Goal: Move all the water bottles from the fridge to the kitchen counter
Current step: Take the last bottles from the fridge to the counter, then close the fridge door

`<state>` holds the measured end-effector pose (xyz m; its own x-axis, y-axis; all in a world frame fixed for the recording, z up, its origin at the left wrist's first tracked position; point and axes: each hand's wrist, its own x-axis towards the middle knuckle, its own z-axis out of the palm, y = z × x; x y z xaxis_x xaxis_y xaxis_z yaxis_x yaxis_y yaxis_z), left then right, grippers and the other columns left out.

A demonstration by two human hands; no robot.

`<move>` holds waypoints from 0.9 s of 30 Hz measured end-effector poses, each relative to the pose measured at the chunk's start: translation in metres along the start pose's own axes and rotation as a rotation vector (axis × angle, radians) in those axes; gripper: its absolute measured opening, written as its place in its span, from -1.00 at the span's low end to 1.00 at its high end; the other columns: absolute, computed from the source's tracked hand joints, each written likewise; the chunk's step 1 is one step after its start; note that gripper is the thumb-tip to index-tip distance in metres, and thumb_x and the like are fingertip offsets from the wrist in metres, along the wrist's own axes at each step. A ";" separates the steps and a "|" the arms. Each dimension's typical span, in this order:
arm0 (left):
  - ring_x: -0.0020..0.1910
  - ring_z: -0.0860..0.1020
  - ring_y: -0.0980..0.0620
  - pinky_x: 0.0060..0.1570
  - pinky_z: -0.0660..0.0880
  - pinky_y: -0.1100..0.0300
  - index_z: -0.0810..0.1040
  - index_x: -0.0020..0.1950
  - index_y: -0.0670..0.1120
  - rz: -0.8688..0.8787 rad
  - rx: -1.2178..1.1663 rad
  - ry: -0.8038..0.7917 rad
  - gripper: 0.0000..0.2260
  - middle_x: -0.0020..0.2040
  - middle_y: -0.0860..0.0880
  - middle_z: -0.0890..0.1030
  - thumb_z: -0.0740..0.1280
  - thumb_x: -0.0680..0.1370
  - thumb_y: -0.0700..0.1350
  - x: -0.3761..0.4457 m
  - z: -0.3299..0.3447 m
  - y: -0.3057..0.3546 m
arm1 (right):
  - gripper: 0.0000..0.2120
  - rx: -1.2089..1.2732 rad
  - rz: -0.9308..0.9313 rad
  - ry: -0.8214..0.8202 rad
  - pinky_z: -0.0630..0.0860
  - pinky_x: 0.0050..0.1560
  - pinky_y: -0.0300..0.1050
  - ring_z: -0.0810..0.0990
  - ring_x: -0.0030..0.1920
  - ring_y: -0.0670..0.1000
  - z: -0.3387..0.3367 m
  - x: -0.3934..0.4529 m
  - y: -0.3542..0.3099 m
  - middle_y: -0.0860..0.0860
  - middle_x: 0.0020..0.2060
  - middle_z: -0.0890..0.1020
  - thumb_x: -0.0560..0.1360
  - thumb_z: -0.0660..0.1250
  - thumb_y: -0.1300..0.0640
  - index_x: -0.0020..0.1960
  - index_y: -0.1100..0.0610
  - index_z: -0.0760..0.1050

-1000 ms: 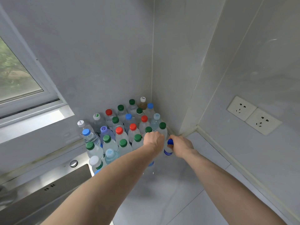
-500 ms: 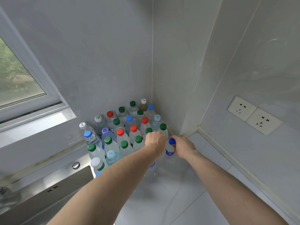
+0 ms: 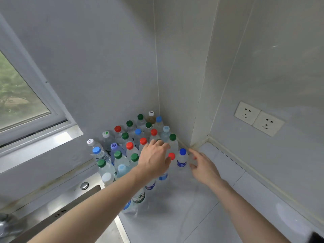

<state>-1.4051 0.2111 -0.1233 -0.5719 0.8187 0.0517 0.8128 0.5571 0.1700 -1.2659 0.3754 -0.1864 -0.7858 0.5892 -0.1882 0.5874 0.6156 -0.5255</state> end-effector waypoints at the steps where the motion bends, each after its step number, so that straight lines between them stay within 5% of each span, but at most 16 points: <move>1: 0.24 0.45 -0.02 0.24 0.42 0.09 0.48 0.43 0.07 0.008 -0.011 0.000 -0.62 0.31 0.06 0.54 0.29 0.62 0.09 -0.013 -0.002 -0.002 | -0.37 0.024 0.010 0.005 0.50 0.19 -0.05 0.53 0.27 0.05 -0.001 -0.014 -0.001 -0.05 0.31 0.50 0.59 0.27 0.20 0.60 -0.14 0.23; 5: 0.26 0.43 0.01 0.26 0.41 0.12 0.47 0.42 0.12 0.079 -0.086 -0.021 -0.63 0.37 0.11 0.49 0.30 0.60 0.09 -0.052 -0.009 0.000 | -0.39 0.121 0.049 0.025 0.50 0.23 -0.03 0.56 0.21 -0.01 -0.002 -0.067 -0.006 -0.11 0.34 0.47 0.61 0.27 0.15 0.59 -0.18 0.21; 12: 0.34 0.41 0.04 0.33 0.37 0.15 0.48 0.41 0.13 0.241 -0.232 -0.053 -0.59 0.39 0.16 0.44 0.37 0.56 0.09 -0.111 -0.019 0.007 | -0.44 0.218 0.090 0.160 0.44 0.39 -0.07 0.42 0.40 -0.16 -0.008 -0.180 -0.024 -0.28 0.43 0.36 0.65 0.26 0.04 0.58 -0.25 0.19; 18: 0.36 0.43 0.03 0.36 0.37 0.14 0.49 0.40 0.13 0.462 -0.360 -0.145 -0.59 0.40 0.16 0.45 0.41 0.55 0.06 -0.168 -0.004 0.018 | -0.44 0.236 0.316 0.316 0.21 0.35 -0.36 0.31 0.44 -0.25 0.006 -0.305 -0.041 -0.32 0.48 0.30 0.67 0.26 0.04 0.59 -0.25 0.18; 23: 0.36 0.43 0.03 0.37 0.37 0.13 0.51 0.39 0.13 0.637 -0.427 -0.231 -0.59 0.41 0.14 0.46 0.42 0.55 0.04 -0.210 0.002 0.049 | -0.43 0.320 0.530 0.499 0.33 0.51 -0.14 0.38 0.45 -0.21 0.028 -0.404 -0.050 -0.32 0.45 0.37 0.63 0.34 0.09 0.55 -0.27 0.27; 27: 0.38 0.40 0.08 0.39 0.33 0.18 0.50 0.39 0.16 0.800 -0.481 -0.294 -0.60 0.41 0.20 0.44 0.43 0.55 0.04 -0.246 -0.001 0.087 | -0.43 0.343 0.641 0.653 0.35 0.47 -0.22 0.37 0.38 -0.32 0.035 -0.480 -0.062 -0.49 0.33 0.35 0.63 0.35 0.10 0.53 -0.31 0.29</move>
<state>-1.1936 0.0577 -0.1200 0.2323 0.9685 0.0902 0.7796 -0.2408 0.5781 -0.9317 0.0360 -0.0931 -0.0141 0.9967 -0.0801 0.6965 -0.0476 -0.7160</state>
